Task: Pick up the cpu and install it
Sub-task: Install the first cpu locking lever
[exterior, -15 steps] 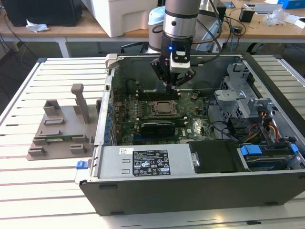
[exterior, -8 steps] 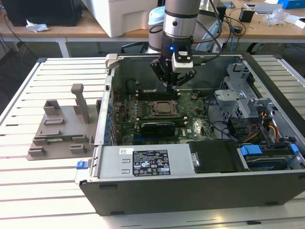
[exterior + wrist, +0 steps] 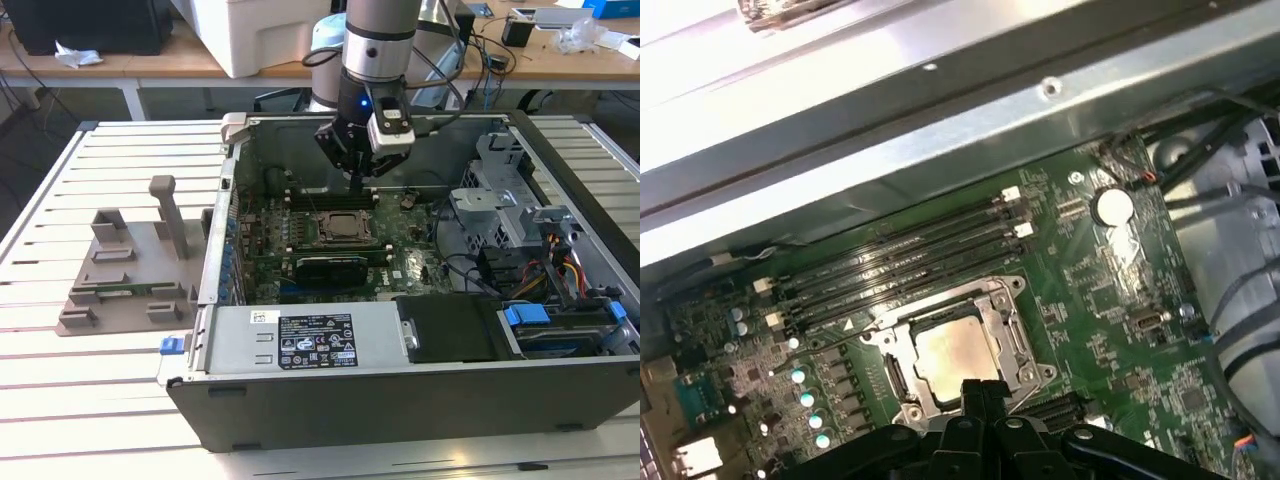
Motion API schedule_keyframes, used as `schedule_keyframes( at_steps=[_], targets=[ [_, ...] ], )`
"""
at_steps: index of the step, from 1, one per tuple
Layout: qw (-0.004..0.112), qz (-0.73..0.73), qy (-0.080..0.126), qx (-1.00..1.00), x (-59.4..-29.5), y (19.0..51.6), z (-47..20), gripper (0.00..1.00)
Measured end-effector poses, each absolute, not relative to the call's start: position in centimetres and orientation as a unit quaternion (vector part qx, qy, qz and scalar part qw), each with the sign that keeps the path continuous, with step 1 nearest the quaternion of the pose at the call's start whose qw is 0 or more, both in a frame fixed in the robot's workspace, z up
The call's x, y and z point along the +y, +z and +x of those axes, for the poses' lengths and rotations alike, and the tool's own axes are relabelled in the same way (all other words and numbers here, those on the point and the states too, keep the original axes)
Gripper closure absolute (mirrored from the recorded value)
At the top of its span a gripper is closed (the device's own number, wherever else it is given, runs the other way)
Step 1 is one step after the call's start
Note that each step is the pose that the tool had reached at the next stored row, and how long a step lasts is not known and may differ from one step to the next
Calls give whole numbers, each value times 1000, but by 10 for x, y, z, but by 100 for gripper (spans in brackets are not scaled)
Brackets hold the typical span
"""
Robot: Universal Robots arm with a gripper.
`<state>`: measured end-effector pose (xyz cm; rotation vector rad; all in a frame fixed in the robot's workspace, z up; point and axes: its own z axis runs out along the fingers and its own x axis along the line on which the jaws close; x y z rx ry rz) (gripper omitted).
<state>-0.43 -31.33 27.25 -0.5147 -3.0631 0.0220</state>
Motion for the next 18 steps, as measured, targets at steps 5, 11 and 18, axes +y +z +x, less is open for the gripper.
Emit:
schedule_keyframes(
  at_steps=[5,11,18],
  targets=[
    [18,-125,7,-992,-313,273,-4,89],
    [17,-70,8,-997,-313,273,-4,89],
    [17,-24,9,-1000,-313,273,-4,89]
  ],
)
